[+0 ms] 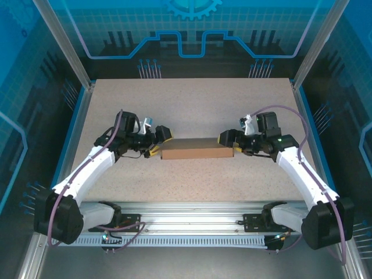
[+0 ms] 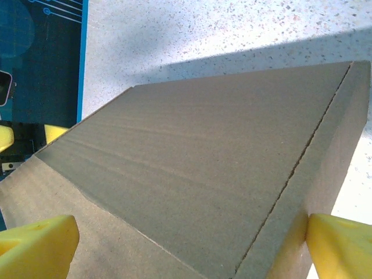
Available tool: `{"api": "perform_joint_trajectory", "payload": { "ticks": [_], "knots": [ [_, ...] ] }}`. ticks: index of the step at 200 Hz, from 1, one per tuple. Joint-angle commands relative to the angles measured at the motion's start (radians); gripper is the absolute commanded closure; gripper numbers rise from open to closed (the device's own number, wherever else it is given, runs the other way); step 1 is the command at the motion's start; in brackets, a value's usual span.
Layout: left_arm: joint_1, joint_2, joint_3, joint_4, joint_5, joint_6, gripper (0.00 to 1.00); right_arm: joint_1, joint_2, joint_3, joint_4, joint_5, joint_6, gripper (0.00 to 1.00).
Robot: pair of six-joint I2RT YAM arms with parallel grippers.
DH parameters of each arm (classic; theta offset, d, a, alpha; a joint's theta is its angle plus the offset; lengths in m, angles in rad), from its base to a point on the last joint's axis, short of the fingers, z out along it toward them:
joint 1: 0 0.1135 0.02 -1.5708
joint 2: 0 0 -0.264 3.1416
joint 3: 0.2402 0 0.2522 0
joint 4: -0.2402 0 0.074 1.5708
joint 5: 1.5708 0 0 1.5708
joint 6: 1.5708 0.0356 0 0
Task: Fold the paper box
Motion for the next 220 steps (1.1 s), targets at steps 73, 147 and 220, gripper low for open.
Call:
{"api": "perform_joint_trajectory", "payload": {
  "ticks": [73, 147, 220],
  "knots": [
    [-0.063, -0.060, -0.077, -0.002, 0.089, -0.135, 0.01, 0.019, -0.077, -0.008, -0.074, -0.074, 0.020, 0.00],
    [-0.079, 0.007, -0.040, -0.062, 0.108, -0.158, 0.01, 0.020, -0.080, -0.074, -0.071, -0.062, 0.051, 0.00],
    [-0.077, 0.066, 0.036, -0.115, 0.105, -0.136, 0.01, 0.013, -0.034, -0.091, 0.001, -0.060, 0.088, 0.00]
  ]
}}
